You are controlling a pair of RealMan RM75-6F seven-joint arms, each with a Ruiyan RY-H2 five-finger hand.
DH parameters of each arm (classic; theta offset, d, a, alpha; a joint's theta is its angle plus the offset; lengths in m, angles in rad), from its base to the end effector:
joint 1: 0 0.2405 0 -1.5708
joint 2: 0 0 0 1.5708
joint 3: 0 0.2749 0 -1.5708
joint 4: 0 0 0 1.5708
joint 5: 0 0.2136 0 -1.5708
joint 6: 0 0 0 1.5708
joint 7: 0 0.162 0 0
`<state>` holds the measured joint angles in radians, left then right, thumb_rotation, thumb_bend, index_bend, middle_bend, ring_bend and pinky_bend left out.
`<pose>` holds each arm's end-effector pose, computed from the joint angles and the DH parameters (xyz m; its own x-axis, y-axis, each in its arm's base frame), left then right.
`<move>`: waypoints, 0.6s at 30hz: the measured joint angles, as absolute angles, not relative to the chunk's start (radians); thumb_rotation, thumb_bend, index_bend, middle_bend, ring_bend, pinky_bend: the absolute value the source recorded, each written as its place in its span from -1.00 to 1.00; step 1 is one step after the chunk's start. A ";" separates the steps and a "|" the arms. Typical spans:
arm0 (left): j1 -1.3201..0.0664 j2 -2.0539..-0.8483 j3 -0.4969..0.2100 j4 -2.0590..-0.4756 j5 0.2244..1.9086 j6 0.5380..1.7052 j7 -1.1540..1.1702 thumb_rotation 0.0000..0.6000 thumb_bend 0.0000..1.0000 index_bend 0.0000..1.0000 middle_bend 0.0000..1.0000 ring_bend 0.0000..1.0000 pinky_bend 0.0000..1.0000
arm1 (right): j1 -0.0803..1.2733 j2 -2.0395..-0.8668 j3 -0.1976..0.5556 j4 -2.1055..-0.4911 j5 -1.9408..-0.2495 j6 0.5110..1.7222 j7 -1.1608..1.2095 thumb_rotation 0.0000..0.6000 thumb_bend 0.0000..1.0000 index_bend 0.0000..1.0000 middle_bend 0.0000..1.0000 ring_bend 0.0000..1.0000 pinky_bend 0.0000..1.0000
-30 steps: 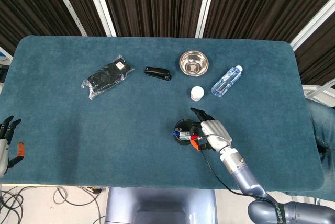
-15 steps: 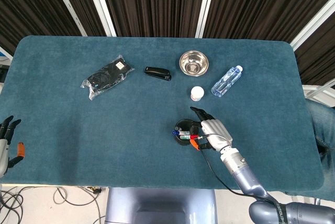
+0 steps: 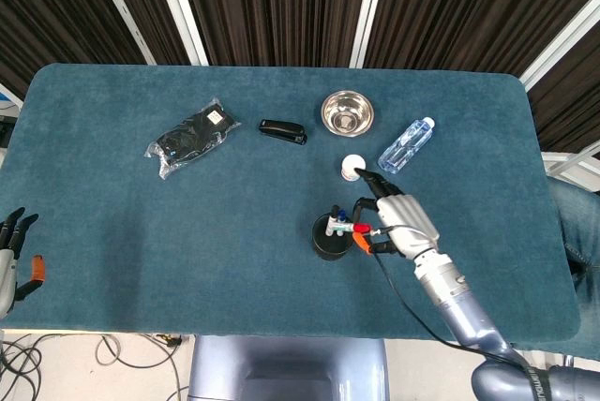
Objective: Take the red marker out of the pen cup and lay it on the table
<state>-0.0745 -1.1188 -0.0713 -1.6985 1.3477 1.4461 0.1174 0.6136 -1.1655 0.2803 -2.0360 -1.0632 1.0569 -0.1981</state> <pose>-0.3365 0.1988 0.1609 0.4043 0.0456 0.9135 0.9032 0.1376 -0.4066 -0.1186 -0.3275 0.0939 0.1131 -0.2791 0.9536 -0.9546 -0.2969 0.0263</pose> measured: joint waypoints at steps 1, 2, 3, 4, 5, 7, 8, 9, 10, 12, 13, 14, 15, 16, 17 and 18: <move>-0.075 -1.119 -0.071 -1.699 1.348 1.446 0.117 1.00 0.11 -0.77 -0.93 -0.81 -0.90 | 0.614 -1.145 0.288 -2.047 -1.057 1.057 -0.198 1.00 -0.10 0.19 -1.00 -0.92 -0.68; -0.074 -1.119 -0.071 -1.699 1.348 1.446 0.117 1.00 0.11 -0.77 -0.93 -0.81 -0.90 | 0.614 -1.124 0.296 -2.057 -1.050 1.057 -0.198 1.00 -0.10 0.19 -1.00 -0.92 -0.68; -0.074 -1.119 -0.071 -1.699 1.347 1.446 0.117 1.00 0.11 -0.77 -0.93 -0.81 -0.90 | 0.614 -1.096 0.306 -2.069 -1.040 1.057 -0.198 1.00 -0.10 0.19 -1.00 -0.92 -0.68; -0.074 -1.119 -0.071 -1.700 1.347 1.446 0.116 1.00 0.11 -0.77 -0.93 -0.81 -0.90 | 0.614 -1.075 0.314 -2.078 -1.031 1.057 -0.198 1.00 -0.10 0.19 -1.00 -0.92 -0.68; -0.074 -1.119 -0.072 -1.700 1.346 1.446 0.116 1.00 0.11 -0.77 -0.93 -0.81 -0.90 | 0.614 -1.055 0.321 -2.086 -1.022 1.057 -0.198 1.00 -0.10 0.19 -1.00 -0.92 -0.68; -0.074 -1.119 -0.071 -1.699 1.346 1.446 0.116 1.00 0.11 -0.77 -0.93 -0.81 -0.90 | 0.613 -1.010 0.337 -2.101 -1.000 1.057 -0.194 1.00 -0.10 0.19 -1.00 -0.92 -0.68; -0.074 -1.119 -0.071 -1.700 1.345 1.445 0.116 1.00 0.11 -0.77 -0.93 -0.81 -0.90 | 0.612 -0.992 0.343 -2.105 -0.991 1.056 -0.191 1.00 -0.10 0.19 -1.00 -0.92 -0.68; -0.074 -1.119 -0.071 -1.701 1.345 1.445 0.116 1.00 0.11 -0.77 -0.93 -0.81 -0.90 | 0.611 -0.971 0.350 -2.109 -0.978 1.054 -0.183 1.00 -0.10 0.19 -1.00 -0.92 -0.68; -0.074 -1.119 -0.071 -1.701 1.345 1.445 0.116 1.00 0.11 -0.77 -0.93 -0.81 -0.90 | 0.610 -0.957 0.355 -2.110 -0.968 1.052 -0.176 1.00 -0.10 0.19 -1.00 -0.92 -0.68; -0.073 -1.118 -0.071 -1.702 1.343 1.446 0.115 1.00 0.11 -0.77 -0.93 -0.81 -0.90 | 0.608 -0.932 0.361 -2.103 -0.948 1.039 -0.156 1.00 -0.10 0.19 -1.00 -0.92 -0.68; -0.072 -1.118 -0.072 -1.702 1.342 1.446 0.114 1.00 0.11 -0.77 -0.93 -0.81 -0.90 | 0.608 -0.924 0.361 -2.097 -0.942 1.033 -0.150 1.00 -0.10 0.19 -1.00 -0.92 -0.68; -0.072 -1.118 -0.072 -1.702 1.341 1.446 0.114 1.00 0.11 -0.77 -0.93 -0.81 -0.90 | 0.607 -0.919 0.361 -2.089 -0.938 1.028 -0.146 1.00 -0.10 0.19 -1.00 -0.92 -0.68; -0.072 -1.118 -0.073 -1.702 1.340 1.446 0.113 1.00 0.11 -0.77 -0.93 -0.81 -0.90 | 0.606 -0.913 0.360 -2.078 -0.931 1.021 -0.139 1.00 -0.09 0.20 -1.00 -0.92 -0.68; -0.072 -1.118 -0.073 -1.702 1.339 1.445 0.113 1.00 0.11 -0.77 -0.93 -0.81 -0.90 | 0.605 -0.909 0.358 -2.069 -0.926 1.016 -0.134 1.00 -0.09 0.20 -1.00 -0.92 -0.68; -0.073 -1.117 -0.073 -1.703 1.339 1.444 0.113 1.00 0.11 -0.77 -0.93 -0.81 -0.90 | 0.604 -0.905 0.357 -2.059 -0.922 1.011 -0.127 1.00 -0.09 0.20 -1.00 -0.92 -0.68; -0.073 -1.118 -0.072 -1.703 1.338 1.443 0.114 1.00 0.11 -0.77 -0.93 -0.81 -0.90 | 0.602 -0.901 0.354 -2.048 -0.918 1.006 -0.117 1.00 -0.09 0.20 -1.00 -0.92 -0.68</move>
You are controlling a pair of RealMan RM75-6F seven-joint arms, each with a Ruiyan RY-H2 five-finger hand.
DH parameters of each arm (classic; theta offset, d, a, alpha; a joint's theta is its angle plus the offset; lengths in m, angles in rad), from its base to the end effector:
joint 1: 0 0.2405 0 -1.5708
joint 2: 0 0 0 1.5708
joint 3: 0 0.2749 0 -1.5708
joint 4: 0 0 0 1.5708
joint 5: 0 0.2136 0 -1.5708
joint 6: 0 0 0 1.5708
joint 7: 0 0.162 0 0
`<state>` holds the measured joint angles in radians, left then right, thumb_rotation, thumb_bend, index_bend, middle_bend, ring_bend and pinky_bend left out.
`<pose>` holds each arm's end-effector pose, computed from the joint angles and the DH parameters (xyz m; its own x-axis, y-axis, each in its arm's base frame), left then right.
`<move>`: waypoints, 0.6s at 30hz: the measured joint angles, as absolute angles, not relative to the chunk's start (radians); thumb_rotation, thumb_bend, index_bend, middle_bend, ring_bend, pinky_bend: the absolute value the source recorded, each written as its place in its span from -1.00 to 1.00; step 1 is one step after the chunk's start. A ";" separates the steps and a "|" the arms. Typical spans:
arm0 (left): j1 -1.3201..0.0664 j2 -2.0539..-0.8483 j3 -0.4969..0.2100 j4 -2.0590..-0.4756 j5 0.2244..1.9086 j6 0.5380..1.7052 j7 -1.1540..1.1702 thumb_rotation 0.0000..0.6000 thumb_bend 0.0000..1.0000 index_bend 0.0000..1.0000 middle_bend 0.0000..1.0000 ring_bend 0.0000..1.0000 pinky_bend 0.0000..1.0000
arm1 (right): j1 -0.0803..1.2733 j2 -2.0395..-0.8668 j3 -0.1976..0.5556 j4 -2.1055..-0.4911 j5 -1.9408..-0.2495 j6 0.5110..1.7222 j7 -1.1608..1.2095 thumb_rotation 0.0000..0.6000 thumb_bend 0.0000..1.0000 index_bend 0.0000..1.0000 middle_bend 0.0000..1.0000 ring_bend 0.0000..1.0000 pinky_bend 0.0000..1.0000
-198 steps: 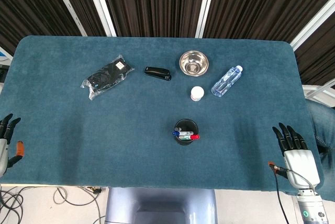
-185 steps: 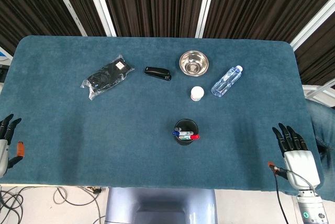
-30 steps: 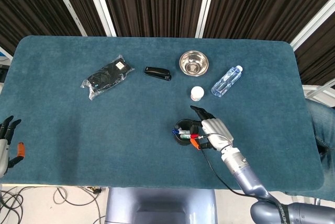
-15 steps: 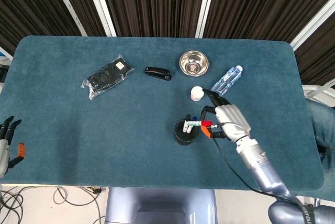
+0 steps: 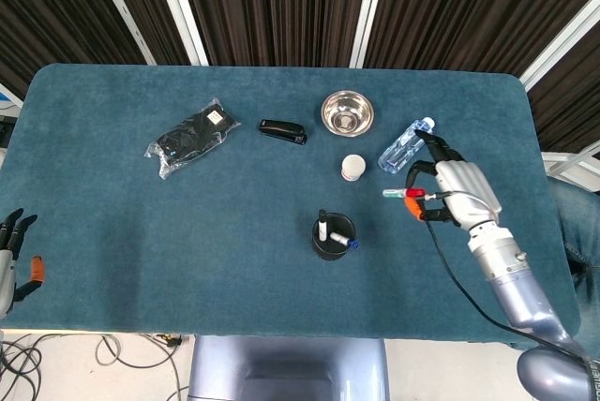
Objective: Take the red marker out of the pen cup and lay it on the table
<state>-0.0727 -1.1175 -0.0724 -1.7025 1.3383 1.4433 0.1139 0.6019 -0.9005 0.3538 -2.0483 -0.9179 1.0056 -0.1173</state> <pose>-0.3376 0.1981 0.1611 0.3970 0.0486 0.9166 0.9047 0.1478 -0.3996 -0.1457 -0.3520 0.1767 0.1503 -0.1898 0.9702 -0.9790 -0.1654 0.1193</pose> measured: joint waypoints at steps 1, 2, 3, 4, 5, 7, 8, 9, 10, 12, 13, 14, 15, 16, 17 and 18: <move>-0.073 -1.118 -0.072 -1.703 1.338 1.442 0.114 1.00 0.11 -0.77 -0.93 -0.81 -0.90 | 0.600 -0.898 0.351 -2.040 -0.916 1.001 -0.110 1.00 -0.09 0.20 -1.00 -0.92 -0.68; -0.073 -1.118 -0.072 -1.703 1.338 1.442 0.114 1.00 0.11 -0.77 -0.93 -0.81 -0.90 | 0.597 -0.896 0.347 -2.033 -0.914 0.997 -0.104 1.00 -0.09 0.20 -1.00 -0.92 -0.68; -0.073 -1.118 -0.072 -1.703 1.337 1.441 0.115 1.00 0.11 -0.77 -0.93 -0.81 -0.90 | 0.595 -0.896 0.340 -2.023 -0.914 0.990 -0.097 1.00 -0.09 0.20 -1.00 -0.92 -0.68; -0.074 -1.118 -0.072 -1.703 1.336 1.440 0.115 1.00 0.11 -0.77 -0.93 -0.81 -0.90 | 0.593 -0.896 0.335 -2.016 -0.916 0.985 -0.092 1.00 -0.09 0.20 -1.00 -0.92 -0.68; -0.074 -1.118 -0.072 -1.703 1.336 1.440 0.115 1.00 0.11 -0.77 -0.93 -0.81 -0.90 | 0.591 -0.897 0.330 -2.009 -0.918 0.980 -0.086 1.00 -0.09 0.20 -1.00 -0.92 -0.68; -0.073 -1.118 -0.072 -1.705 1.335 1.440 0.114 1.00 0.11 -0.77 -0.93 -0.81 -0.90 | 0.589 -0.909 0.319 -1.993 -0.923 0.970 -0.072 1.00 -0.09 0.20 -1.00 -0.92 -0.68; -0.073 -1.117 -0.072 -1.706 1.335 1.440 0.113 1.00 0.11 -0.77 -0.93 -0.81 -0.90 | 0.589 -0.917 0.315 -1.985 -0.926 0.966 -0.068 1.00 -0.09 0.20 -1.00 -0.92 -0.68; -0.073 -1.117 -0.072 -1.706 1.334 1.441 0.113 1.00 0.11 -0.77 -0.93 -0.81 -0.90 | 0.590 -0.929 0.309 -1.974 -0.929 0.961 -0.065 1.00 -0.09 0.20 -1.00 -0.92 -0.68; -0.073 -1.117 -0.073 -1.706 1.334 1.441 0.113 1.00 0.11 -0.77 -0.93 -0.81 -0.90 | 0.592 -0.940 0.304 -1.965 -0.930 0.957 -0.064 1.00 -0.09 0.20 -1.00 -0.92 -0.68; -0.073 -1.117 -0.074 -1.705 1.333 1.441 0.111 1.00 0.11 -0.77 -0.93 -0.81 -0.90 | 0.597 -0.966 0.293 -1.943 -0.932 0.948 -0.064 1.00 -0.09 0.20 -1.00 -0.92 -0.68; -0.073 -1.117 -0.073 -1.705 1.332 1.440 0.111 1.00 0.11 -0.77 -0.93 -0.81 -0.90 | 0.601 -0.979 0.288 -1.933 -0.932 0.944 -0.064 1.00 -0.09 0.20 -1.00 -0.92 -0.68; -0.073 -1.117 -0.073 -1.705 1.332 1.439 0.112 1.00 0.11 -0.77 -0.93 -0.81 -0.90 | 0.604 -0.993 0.284 -1.922 -0.931 0.942 -0.066 1.00 -0.09 0.20 -1.00 -0.92 -0.68; -0.074 -1.117 -0.073 -1.705 1.332 1.438 0.112 1.00 0.11 -0.77 -0.93 -0.81 -0.90 | 0.610 -1.012 0.279 -1.907 -0.929 0.938 -0.069 1.00 -0.09 0.20 -1.00 -0.92 -0.68; -0.074 -1.117 -0.073 -1.705 1.331 1.437 0.113 1.00 0.11 -0.77 -0.93 -0.81 -0.90 | 0.615 -1.028 0.275 -1.895 -0.927 0.936 -0.072 1.00 -0.09 0.20 -1.00 -0.92 -0.68; -0.074 -1.117 -0.073 -1.705 1.331 1.437 0.113 1.00 0.11 -0.77 -0.93 -0.81 -0.90 | 0.620 -1.044 0.272 -1.883 -0.923 0.933 -0.075 1.00 -0.09 0.20 -1.00 -0.92 -0.68; -0.074 -1.116 -0.074 -1.706 1.330 1.437 0.112 1.00 0.11 -0.77 -0.93 -0.81 -0.90 | 0.628 -1.066 0.270 -1.867 -0.916 0.931 -0.078 1.00 -0.09 0.20 -1.00 -0.92 -0.68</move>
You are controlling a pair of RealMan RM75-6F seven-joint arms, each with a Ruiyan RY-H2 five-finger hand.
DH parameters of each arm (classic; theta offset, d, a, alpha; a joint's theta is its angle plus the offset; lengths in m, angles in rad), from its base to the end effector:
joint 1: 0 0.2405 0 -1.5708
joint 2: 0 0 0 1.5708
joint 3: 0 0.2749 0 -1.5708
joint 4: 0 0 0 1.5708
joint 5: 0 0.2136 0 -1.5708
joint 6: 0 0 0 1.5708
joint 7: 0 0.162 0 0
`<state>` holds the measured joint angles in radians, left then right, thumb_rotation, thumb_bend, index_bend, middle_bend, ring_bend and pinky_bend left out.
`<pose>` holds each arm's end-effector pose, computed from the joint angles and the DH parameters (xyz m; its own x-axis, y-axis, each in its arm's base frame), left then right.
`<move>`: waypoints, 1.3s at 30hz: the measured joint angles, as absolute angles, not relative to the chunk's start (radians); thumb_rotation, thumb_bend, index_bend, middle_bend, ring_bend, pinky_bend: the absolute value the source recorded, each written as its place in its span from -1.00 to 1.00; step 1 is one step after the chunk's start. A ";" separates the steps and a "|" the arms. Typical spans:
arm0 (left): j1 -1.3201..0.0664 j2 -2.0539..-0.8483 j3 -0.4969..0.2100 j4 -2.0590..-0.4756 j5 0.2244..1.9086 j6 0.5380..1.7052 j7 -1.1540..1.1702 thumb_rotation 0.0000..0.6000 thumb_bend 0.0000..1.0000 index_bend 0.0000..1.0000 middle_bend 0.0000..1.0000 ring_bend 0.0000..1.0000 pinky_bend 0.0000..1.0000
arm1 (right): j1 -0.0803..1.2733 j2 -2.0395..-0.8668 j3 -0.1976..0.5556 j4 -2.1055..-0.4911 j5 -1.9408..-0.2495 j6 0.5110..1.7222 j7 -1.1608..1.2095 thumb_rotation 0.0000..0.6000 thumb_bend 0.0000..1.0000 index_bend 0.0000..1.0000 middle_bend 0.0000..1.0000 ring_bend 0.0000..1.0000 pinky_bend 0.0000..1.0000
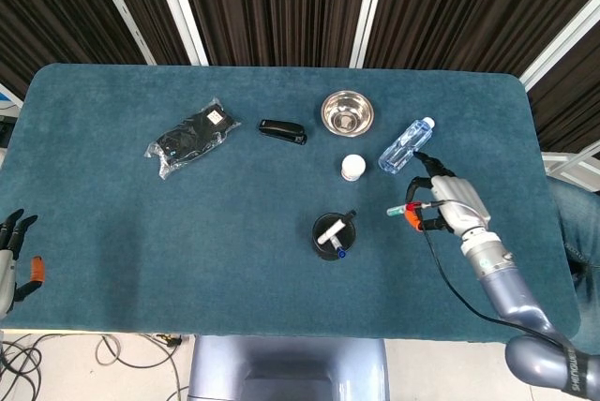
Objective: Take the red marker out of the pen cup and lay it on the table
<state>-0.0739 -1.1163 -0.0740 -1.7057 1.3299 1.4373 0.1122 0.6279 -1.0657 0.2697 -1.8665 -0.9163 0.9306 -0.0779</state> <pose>-0.3382 0.1986 0.1609 0.3915 0.0531 0.9186 0.9057 0.1540 -0.3949 -0.1858 -0.3630 0.1205 0.1294 -0.3023 0.9444 -0.9897 -0.0984 0.1041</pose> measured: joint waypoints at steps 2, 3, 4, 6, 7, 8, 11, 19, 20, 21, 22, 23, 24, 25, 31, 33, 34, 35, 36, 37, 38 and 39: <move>-0.074 -1.116 -0.075 -1.706 1.328 1.437 0.111 1.00 0.11 -0.77 -0.93 -0.81 -0.90 | 0.640 -1.099 0.268 -1.842 -0.906 0.929 -0.083 1.00 -0.09 0.20 -1.00 -0.92 -0.68; -0.074 -1.116 -0.075 -1.706 1.327 1.436 0.110 1.00 0.11 -0.77 -0.93 -0.81 -0.90 | 0.647 -1.120 0.267 -1.827 -0.900 0.929 -0.086 1.00 -0.09 0.20 -1.00 -0.92 -0.68; -0.074 -1.115 -0.075 -1.706 1.326 1.436 0.110 1.00 0.11 -0.77 -0.93 -0.81 -0.90 | 0.652 -1.135 0.267 -1.817 -0.896 0.931 -0.089 1.00 -0.09 0.20 -1.00 -0.92 -0.68; -0.074 -1.115 -0.075 -1.706 1.327 1.435 0.110 1.00 0.11 -0.77 -0.93 -0.81 -0.90 | 0.664 -1.166 0.265 -1.796 -0.887 0.934 -0.098 1.00 -0.09 0.20 -1.00 -0.92 -0.68; -0.075 -1.115 -0.075 -1.706 1.327 1.435 0.110 1.00 0.11 -0.77 -0.93 -0.81 -0.90 | 0.668 -1.179 0.263 -1.789 -0.882 0.936 -0.103 1.00 -0.09 0.20 -1.00 -0.92 -0.68; -0.075 -1.115 -0.075 -1.706 1.328 1.435 0.110 1.00 0.11 -0.77 -0.93 -0.81 -0.90 | 0.673 -1.190 0.261 -1.783 -0.878 0.937 -0.109 1.00 -0.09 0.20 -1.00 -0.92 -0.68; -0.074 -1.114 -0.075 -1.706 1.328 1.435 0.108 1.00 0.11 -0.77 -0.93 -0.81 -0.90 | 0.682 -1.218 0.252 -1.771 -0.865 0.940 -0.125 1.00 -0.15 0.20 -1.00 -0.92 -0.68; -0.075 -1.114 -0.074 -1.707 1.327 1.433 0.109 1.00 0.11 -0.77 -0.93 -0.81 -0.90 | 0.692 -1.243 0.235 -1.759 -0.847 0.931 -0.139 1.00 -0.40 -0.24 -1.00 -0.92 -0.68; -0.075 -1.114 -0.074 -1.707 1.327 1.433 0.109 1.00 0.11 -0.77 -0.93 -0.81 -0.90 | 0.693 -1.241 0.234 -1.761 -0.845 0.928 -0.142 1.00 -0.41 -0.37 -1.00 -0.93 -0.68; -0.075 -1.113 -0.074 -1.707 1.326 1.433 0.109 1.00 0.11 -0.77 -0.93 -0.80 -0.90 | 0.695 -1.237 0.231 -1.763 -0.843 0.924 -0.147 1.00 -0.42 -0.48 -1.00 -0.93 -0.68; -0.075 -1.113 -0.075 -1.708 1.326 1.433 0.109 1.00 0.11 -0.77 -0.93 -0.80 -0.90 | 0.696 -1.233 0.229 -1.766 -0.840 0.920 -0.151 1.00 -0.41 -0.53 -1.00 -0.93 -0.68; -0.075 -1.113 -0.075 -1.708 1.326 1.433 0.109 1.00 0.11 -0.77 -0.93 -0.79 -0.90 | 0.697 -1.227 0.226 -1.770 -0.837 0.918 -0.155 1.00 -0.42 -0.61 -1.00 -0.93 -0.68; -0.075 -1.113 -0.074 -1.708 1.325 1.432 0.109 1.00 0.11 -0.77 -0.93 -0.79 -0.90 | 0.697 -1.220 0.224 -1.777 -0.833 0.915 -0.159 1.00 -0.42 -0.66 -1.00 -0.93 -0.68; -0.075 -1.113 -0.074 -1.707 1.326 1.432 0.109 1.00 0.11 -0.77 -0.93 -0.79 -0.90 | 0.697 -1.214 0.224 -1.783 -0.831 0.914 -0.160 1.00 -0.41 -0.67 -1.00 -0.93 -0.68; -0.075 -1.114 -0.074 -1.706 1.329 1.436 0.110 1.00 0.11 -0.77 -0.93 -0.79 -0.90 | 0.684 -1.166 0.234 -1.838 -0.841 0.934 -0.146 1.00 -0.47 -0.75 -1.00 -0.93 -0.68; -0.074 -1.115 -0.075 -1.704 1.330 1.439 0.109 1.00 0.11 -0.77 -0.93 -0.79 -0.90 | 0.672 -1.143 0.241 -1.859 -0.860 0.961 -0.139 1.00 -0.51 -0.88 -1.00 -0.93 -0.68; -0.074 -1.115 -0.075 -1.703 1.330 1.439 0.109 1.00 0.11 -0.77 -0.93 -0.79 -0.90 | 0.665 -1.132 0.243 -1.867 -0.872 0.976 -0.137 1.00 -0.53 -0.94 -1.00 -0.93 -0.68; -0.074 -1.116 -0.075 -1.703 1.330 1.439 0.109 1.00 0.11 -0.77 -0.93 -0.79 -0.90 | 0.656 -1.121 0.244 -1.876 -0.885 0.993 -0.136 1.00 -0.53 -0.98 -1.00 -0.93 -0.68; -0.074 -1.116 -0.075 -1.702 1.331 1.439 0.110 1.00 0.11 -0.77 -0.93 -0.79 -0.90 | 0.643 -1.105 0.244 -1.888 -0.907 1.016 -0.134 1.00 -0.53 -1.00 -1.00 -0.92 -0.68; -0.074 -1.117 -0.074 -1.702 1.331 1.439 0.111 1.00 0.11 -0.77 -0.93 -0.79 -0.90 | 0.631 -1.094 0.243 -1.897 -0.926 1.033 -0.132 1.00 -0.53 -1.00 -1.00 -0.92 -0.68; -0.075 -1.117 -0.074 -1.701 1.333 1.439 0.112 1.00 0.11 -0.77 -0.93 -0.79 -0.90 | 0.618 -1.083 0.241 -1.905 -0.947 1.050 -0.127 1.00 -0.53 -1.00 -1.00 -0.92 -0.68; -0.075 -1.118 -0.074 -1.701 1.336 1.440 0.113 1.00 0.11 -0.77 -0.93 -0.79 -0.90 | 0.597 -1.070 0.237 -1.914 -0.980 1.077 -0.119 1.00 -0.53 -1.00 -1.00 -0.92 -0.68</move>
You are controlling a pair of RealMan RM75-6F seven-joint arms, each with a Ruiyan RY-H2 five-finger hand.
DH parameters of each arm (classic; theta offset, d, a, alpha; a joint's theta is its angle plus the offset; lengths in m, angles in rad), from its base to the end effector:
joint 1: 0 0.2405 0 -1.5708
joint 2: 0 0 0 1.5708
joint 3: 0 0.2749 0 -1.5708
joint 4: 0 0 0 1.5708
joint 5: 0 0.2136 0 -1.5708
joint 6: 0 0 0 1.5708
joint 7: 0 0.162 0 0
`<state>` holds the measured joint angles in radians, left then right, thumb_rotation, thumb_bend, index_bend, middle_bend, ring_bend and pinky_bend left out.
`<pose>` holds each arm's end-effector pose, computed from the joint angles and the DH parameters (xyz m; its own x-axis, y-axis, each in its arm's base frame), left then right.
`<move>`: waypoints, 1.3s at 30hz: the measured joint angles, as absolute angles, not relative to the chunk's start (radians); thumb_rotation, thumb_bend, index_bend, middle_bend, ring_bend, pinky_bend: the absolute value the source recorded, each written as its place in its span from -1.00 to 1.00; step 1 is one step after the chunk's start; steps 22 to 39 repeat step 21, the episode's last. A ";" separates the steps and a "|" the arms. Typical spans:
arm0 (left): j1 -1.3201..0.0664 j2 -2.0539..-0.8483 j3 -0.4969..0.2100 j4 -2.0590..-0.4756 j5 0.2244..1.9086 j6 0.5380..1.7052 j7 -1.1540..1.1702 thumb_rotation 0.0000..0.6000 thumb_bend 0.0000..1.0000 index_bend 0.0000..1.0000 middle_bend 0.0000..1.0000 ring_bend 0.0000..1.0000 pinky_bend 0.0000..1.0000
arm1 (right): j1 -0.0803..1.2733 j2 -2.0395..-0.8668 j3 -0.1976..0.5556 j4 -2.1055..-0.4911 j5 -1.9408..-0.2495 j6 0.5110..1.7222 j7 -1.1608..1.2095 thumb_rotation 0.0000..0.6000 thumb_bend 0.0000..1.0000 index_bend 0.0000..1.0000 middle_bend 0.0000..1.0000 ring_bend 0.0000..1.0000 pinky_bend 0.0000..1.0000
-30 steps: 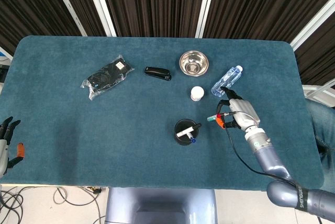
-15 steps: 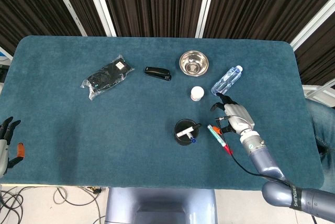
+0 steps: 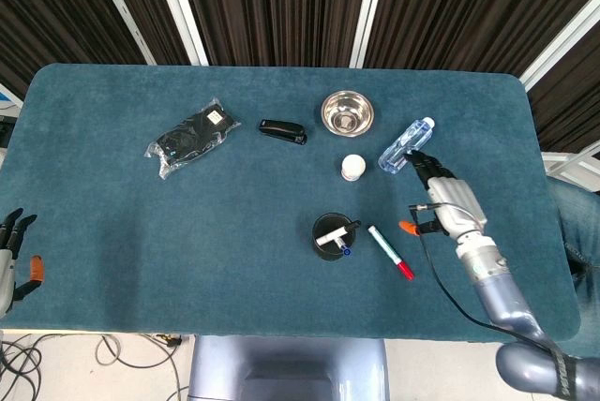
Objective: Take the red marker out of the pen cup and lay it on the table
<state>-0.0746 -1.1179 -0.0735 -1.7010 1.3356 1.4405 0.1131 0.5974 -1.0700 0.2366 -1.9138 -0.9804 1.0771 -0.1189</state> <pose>-0.3379 0.1990 0.1610 0.3965 0.0495 0.9167 0.9047 0.1486 -0.3993 -0.1832 -0.3491 0.1299 0.1627 -0.2087 0.9644 -0.9822 -0.1270 0.1383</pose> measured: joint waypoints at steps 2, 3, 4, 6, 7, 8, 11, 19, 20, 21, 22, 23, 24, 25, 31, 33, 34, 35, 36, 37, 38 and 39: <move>-0.074 -1.119 -0.073 -1.701 1.340 1.444 0.114 1.00 0.11 -0.77 -0.93 -0.79 -0.90 | 0.564 -1.056 0.226 -1.921 -1.039 1.124 -0.107 1.00 -0.53 -1.00 -1.00 -0.92 -0.68; -0.073 -1.120 -0.073 -1.700 1.342 1.448 0.115 1.00 0.11 -0.77 -0.93 -0.79 -0.89 | 0.539 -1.051 0.215 -1.921 -1.084 1.163 -0.102 1.00 -0.53 -1.00 -1.00 -0.92 -0.68; -0.073 -1.121 -0.073 -1.699 1.343 1.450 0.116 1.00 0.11 -0.77 -0.93 -0.79 -0.89 | 0.518 -1.049 0.205 -1.920 -1.120 1.196 -0.099 1.00 -0.53 -1.00 -1.00 -0.92 -0.68; -0.072 -1.122 -0.074 -1.695 1.345 1.455 0.121 1.00 0.11 -0.77 -0.93 -0.79 -0.88 | 0.464 -1.049 0.174 -1.911 -1.209 1.283 -0.092 1.00 -0.53 -1.00 -1.00 -0.92 -0.68; -0.072 -1.124 -0.075 -1.694 1.346 1.458 0.122 1.00 0.11 -0.77 -0.93 -0.79 -0.88 | 0.438 -1.050 0.157 -1.907 -1.248 1.321 -0.086 1.00 -0.53 -1.00 -1.00 -0.92 -0.68; -0.072 -1.125 -0.075 -1.693 1.347 1.459 0.121 1.00 0.11 -0.77 -0.93 -0.79 -0.88 | 0.411 -1.052 0.138 -1.901 -1.287 1.356 -0.079 1.00 -0.53 -1.00 -1.00 -0.92 -0.68; -0.071 -1.127 -0.076 -1.691 1.349 1.463 0.122 1.00 0.11 -0.77 -0.93 -0.79 -0.88 | 0.319 -1.068 0.064 -1.863 -1.407 1.458 -0.063 1.00 -0.53 -1.00 -1.00 -0.92 -0.68; -0.069 -1.127 -0.075 -1.691 1.349 1.465 0.126 1.00 0.11 -0.77 -0.93 -0.79 -0.88 | 0.159 -1.206 -0.046 -1.656 -1.570 1.638 -0.106 1.00 -0.53 -1.00 -1.00 -0.92 -0.68; -0.069 -1.127 -0.075 -1.691 1.350 1.465 0.127 1.00 0.11 -0.77 -0.93 -0.79 -0.88 | 0.147 -1.219 -0.054 -1.639 -1.581 1.643 -0.110 1.00 -0.53 -1.00 -1.00 -0.92 -0.68; -0.069 -1.128 -0.075 -1.691 1.350 1.466 0.128 1.00 0.11 -0.77 -0.93 -0.79 -0.88 | 0.136 -1.234 -0.062 -1.620 -1.592 1.646 -0.117 1.00 -0.53 -1.00 -1.00 -0.92 -0.68; -0.069 -1.128 -0.075 -1.691 1.350 1.466 0.128 1.00 0.11 -0.77 -0.93 -0.79 -0.88 | 0.136 -1.234 -0.062 -1.620 -1.592 1.646 -0.117 1.00 -0.53 -1.00 -1.00 -0.92 -0.68; -0.069 -1.128 -0.075 -1.691 1.350 1.466 0.128 1.00 0.11 -0.77 -0.93 -0.79 -0.88 | 0.136 -1.234 -0.062 -1.620 -1.592 1.646 -0.117 1.00 -0.53 -1.00 -1.00 -0.92 -0.68; -0.069 -1.128 -0.075 -1.691 1.350 1.466 0.128 1.00 0.11 -0.77 -0.93 -0.79 -0.88 | 0.136 -1.234 -0.062 -1.620 -1.592 1.646 -0.117 1.00 -0.53 -1.00 -1.00 -0.92 -0.68; -0.069 -1.128 -0.075 -1.691 1.350 1.466 0.128 1.00 0.11 -0.77 -0.93 -0.79 -0.88 | 0.136 -1.234 -0.062 -1.620 -1.592 1.646 -0.117 1.00 -0.53 -1.00 -1.00 -0.92 -0.68; -0.069 -1.128 -0.075 -1.691 1.350 1.466 0.128 1.00 0.11 -0.77 -0.93 -0.79 -0.88 | 0.136 -1.234 -0.062 -1.620 -1.592 1.646 -0.117 1.00 -0.53 -1.00 -1.00 -0.92 -0.68; -0.069 -1.128 -0.075 -1.691 1.350 1.466 0.128 1.00 0.11 -0.77 -0.93 -0.79 -0.88 | 0.136 -1.234 -0.062 -1.620 -1.592 1.646 -0.117 1.00 -0.53 -1.00 -1.00 -0.92 -0.68; -0.069 -1.128 -0.075 -1.691 1.350 1.466 0.128 1.00 0.11 -0.77 -0.93 -0.79 -0.88 | 0.136 -1.234 -0.062 -1.620 -1.592 1.646 -0.117 1.00 -0.53 -1.00 -1.00 -0.92 -0.68; -0.069 -1.128 -0.075 -1.691 1.350 1.466 0.128 1.00 0.11 -0.77 -0.93 -0.79 -0.88 | 0.136 -1.234 -0.062 -1.620 -1.592 1.646 -0.117 1.00 -0.53 -1.00 -1.00 -0.92 -0.68; -0.069 -1.128 -0.075 -1.691 1.350 1.466 0.128 1.00 0.11 -0.77 -0.93 -0.79 -0.88 | 0.136 -1.234 -0.062 -1.620 -1.592 1.646 -0.117 1.00 -0.53 -1.00 -1.00 -0.92 -0.68; -0.069 -1.128 -0.075 -1.691 1.350 1.466 0.128 1.00 0.11 -0.77 -0.93 -0.79 -0.88 | 0.136 -1.234 -0.062 -1.620 -1.592 1.646 -0.117 1.00 -0.53 -1.00 -1.00 -0.92 -0.68; -0.069 -1.128 -0.075 -1.691 1.350 1.466 0.128 1.00 0.11 -0.77 -0.93 -0.79 -0.88 | 0.136 -1.234 -0.062 -1.620 -1.592 1.646 -0.117 1.00 -0.53 -1.00 -1.00 -0.92 -0.68; -0.069 -1.128 -0.075 -1.691 1.350 1.466 0.128 1.00 0.11 -0.77 -0.93 -0.79 -0.88 | 0.136 -1.234 -0.062 -1.620 -1.592 1.646 -0.117 1.00 -0.53 -1.00 -1.00 -0.92 -0.68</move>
